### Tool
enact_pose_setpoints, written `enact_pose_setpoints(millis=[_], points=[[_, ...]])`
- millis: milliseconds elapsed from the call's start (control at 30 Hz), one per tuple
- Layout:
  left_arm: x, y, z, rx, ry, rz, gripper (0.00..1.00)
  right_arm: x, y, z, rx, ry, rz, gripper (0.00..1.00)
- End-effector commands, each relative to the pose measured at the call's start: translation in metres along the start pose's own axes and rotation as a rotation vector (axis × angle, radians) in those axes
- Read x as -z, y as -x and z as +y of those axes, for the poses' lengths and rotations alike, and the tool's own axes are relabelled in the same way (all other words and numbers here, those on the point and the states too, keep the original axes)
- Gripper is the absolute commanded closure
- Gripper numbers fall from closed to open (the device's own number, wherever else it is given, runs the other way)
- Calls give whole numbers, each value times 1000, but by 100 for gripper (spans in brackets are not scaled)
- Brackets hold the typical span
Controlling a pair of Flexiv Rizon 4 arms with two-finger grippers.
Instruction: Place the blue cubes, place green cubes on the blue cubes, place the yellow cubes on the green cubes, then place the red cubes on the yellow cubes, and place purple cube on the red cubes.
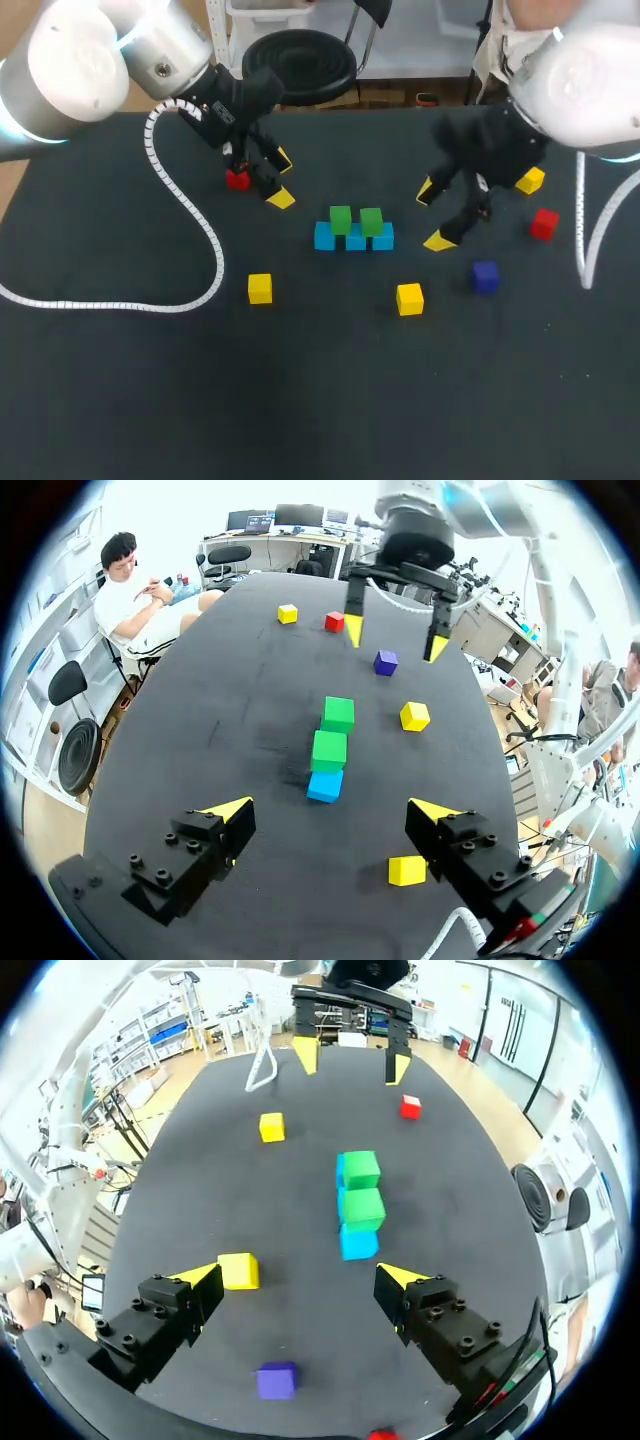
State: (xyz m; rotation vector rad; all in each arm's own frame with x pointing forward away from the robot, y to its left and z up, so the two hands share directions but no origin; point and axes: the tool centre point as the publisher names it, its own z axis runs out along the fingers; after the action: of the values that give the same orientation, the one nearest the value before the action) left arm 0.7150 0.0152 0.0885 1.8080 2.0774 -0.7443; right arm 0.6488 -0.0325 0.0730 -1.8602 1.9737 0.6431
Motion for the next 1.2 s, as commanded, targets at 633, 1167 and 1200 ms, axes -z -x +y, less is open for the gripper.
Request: enact_pose_setpoints(millis=[633, 1167, 1200], points=[[0, -1, 0, -2, 0, 0, 0, 6, -2, 17, 0, -84, -1, 0], [0, -1, 0, -2, 0, 0, 0, -12, -16, 83, -68, -12, 61, 0], [0, -1, 0, -2, 0, 0, 0, -11, -17, 86, -68, -10, 61, 0]])
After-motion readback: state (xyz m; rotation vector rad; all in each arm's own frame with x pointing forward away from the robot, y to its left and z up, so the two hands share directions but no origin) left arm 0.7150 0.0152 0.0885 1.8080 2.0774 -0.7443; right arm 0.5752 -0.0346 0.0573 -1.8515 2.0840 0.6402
